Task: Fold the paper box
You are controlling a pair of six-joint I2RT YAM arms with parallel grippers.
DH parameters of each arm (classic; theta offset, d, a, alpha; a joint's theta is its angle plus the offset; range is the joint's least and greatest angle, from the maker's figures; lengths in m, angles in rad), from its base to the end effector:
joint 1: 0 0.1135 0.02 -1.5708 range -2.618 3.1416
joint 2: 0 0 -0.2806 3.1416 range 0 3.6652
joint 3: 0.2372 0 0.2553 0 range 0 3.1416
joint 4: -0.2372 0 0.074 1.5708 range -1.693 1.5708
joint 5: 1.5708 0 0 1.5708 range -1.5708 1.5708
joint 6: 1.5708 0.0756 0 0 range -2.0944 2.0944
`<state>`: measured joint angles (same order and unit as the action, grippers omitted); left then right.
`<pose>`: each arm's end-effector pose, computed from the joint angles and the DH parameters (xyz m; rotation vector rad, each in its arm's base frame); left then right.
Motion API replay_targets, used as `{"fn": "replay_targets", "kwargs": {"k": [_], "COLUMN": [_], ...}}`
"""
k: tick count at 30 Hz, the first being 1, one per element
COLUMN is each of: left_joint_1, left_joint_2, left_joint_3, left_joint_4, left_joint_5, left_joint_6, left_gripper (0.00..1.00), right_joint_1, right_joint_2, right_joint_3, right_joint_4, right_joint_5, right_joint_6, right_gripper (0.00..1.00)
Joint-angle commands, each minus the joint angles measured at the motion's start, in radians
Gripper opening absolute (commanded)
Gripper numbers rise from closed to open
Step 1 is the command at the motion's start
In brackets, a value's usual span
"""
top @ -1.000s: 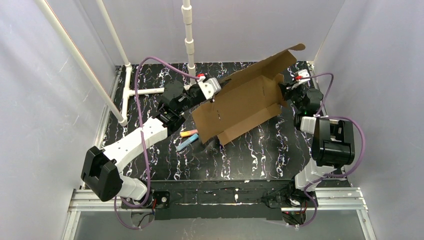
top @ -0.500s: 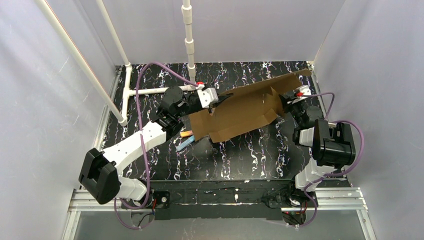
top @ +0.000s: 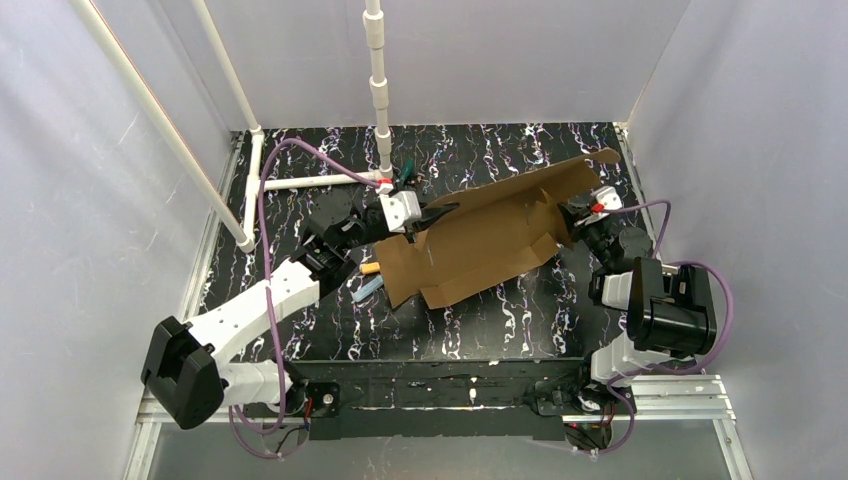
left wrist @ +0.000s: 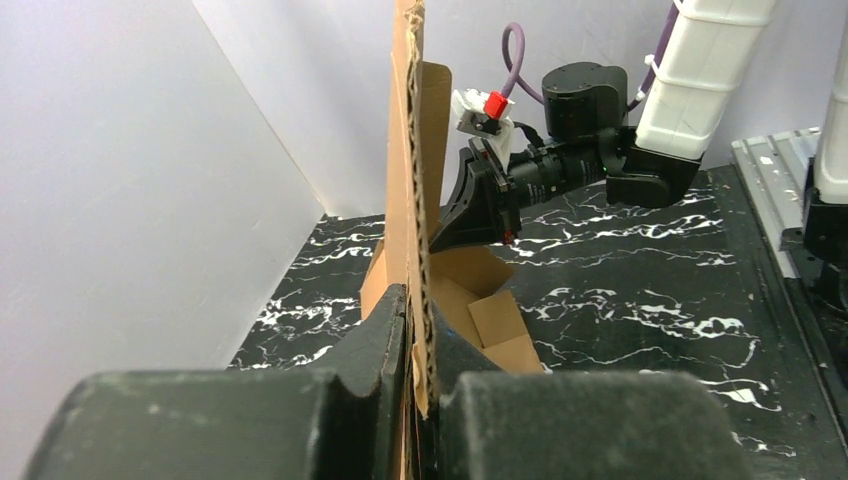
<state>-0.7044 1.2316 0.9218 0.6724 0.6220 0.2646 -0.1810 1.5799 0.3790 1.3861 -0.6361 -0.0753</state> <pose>0.2061 -0.2330 0.4076 1.0467 0.7964 -0.7508 0.3039 -0.0100 0.2092 -0.4550 1.3515 0.2287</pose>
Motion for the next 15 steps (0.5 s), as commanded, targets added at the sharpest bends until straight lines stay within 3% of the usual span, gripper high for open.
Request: {"fn": "replay_targets", "kwargs": {"k": [1, 11, 15], "left_joint_1": [-0.015, -0.04, -0.05], "left_joint_2": [-0.05, -0.102, -0.123], "left_joint_3": [-0.037, -0.11, -0.132], "left_joint_4": [0.024, 0.024, 0.024], "left_joint_5": [0.029, 0.012, -0.035], "left_joint_6": [-0.027, -0.046, -0.045], "left_gripper": [0.0, 0.0, 0.0], "right_joint_1": [0.001, 0.0, -0.012], "right_joint_2": [-0.058, -0.178, -0.184], "right_joint_3": [-0.049, -0.111, -0.105], "right_joint_4": [-0.057, -0.207, -0.245], "right_joint_5": [-0.106, -0.178, -0.189], "right_joint_6": [-0.096, -0.202, -0.204], "right_gripper": [0.02, 0.19, 0.2]}}
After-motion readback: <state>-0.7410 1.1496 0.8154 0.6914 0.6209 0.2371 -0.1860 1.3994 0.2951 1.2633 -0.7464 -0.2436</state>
